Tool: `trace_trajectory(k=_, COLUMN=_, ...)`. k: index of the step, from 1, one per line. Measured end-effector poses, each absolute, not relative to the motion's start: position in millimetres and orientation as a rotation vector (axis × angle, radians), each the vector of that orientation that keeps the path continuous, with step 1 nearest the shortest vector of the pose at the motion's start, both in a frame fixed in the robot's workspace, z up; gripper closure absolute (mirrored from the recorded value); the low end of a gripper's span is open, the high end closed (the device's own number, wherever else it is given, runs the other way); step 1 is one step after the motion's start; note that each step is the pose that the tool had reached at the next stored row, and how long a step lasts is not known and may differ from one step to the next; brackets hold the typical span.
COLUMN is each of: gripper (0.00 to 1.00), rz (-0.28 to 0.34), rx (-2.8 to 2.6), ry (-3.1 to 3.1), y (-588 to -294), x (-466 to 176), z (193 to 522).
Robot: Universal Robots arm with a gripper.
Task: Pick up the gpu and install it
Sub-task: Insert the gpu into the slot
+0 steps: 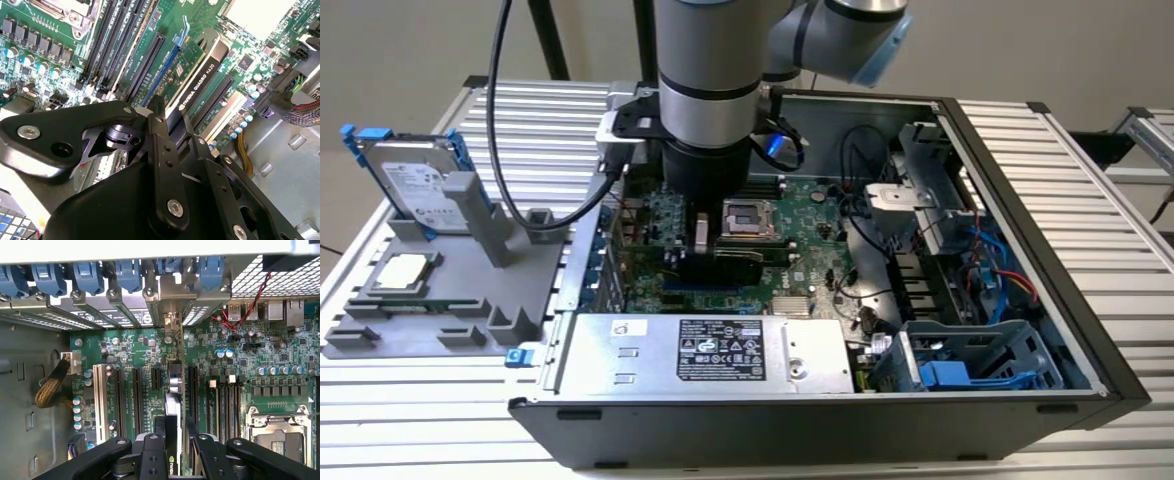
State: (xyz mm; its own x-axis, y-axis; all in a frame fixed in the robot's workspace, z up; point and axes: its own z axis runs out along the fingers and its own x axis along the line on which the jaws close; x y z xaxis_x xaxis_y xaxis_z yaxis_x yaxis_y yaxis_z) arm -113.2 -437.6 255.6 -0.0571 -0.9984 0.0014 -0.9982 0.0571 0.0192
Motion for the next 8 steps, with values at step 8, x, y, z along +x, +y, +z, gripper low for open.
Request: trace_trajectory(k=8, gripper=1.00, rz=-0.021, rx=2.147, ry=-2.274, y=-437.6, x=-113.3, z=254.8)
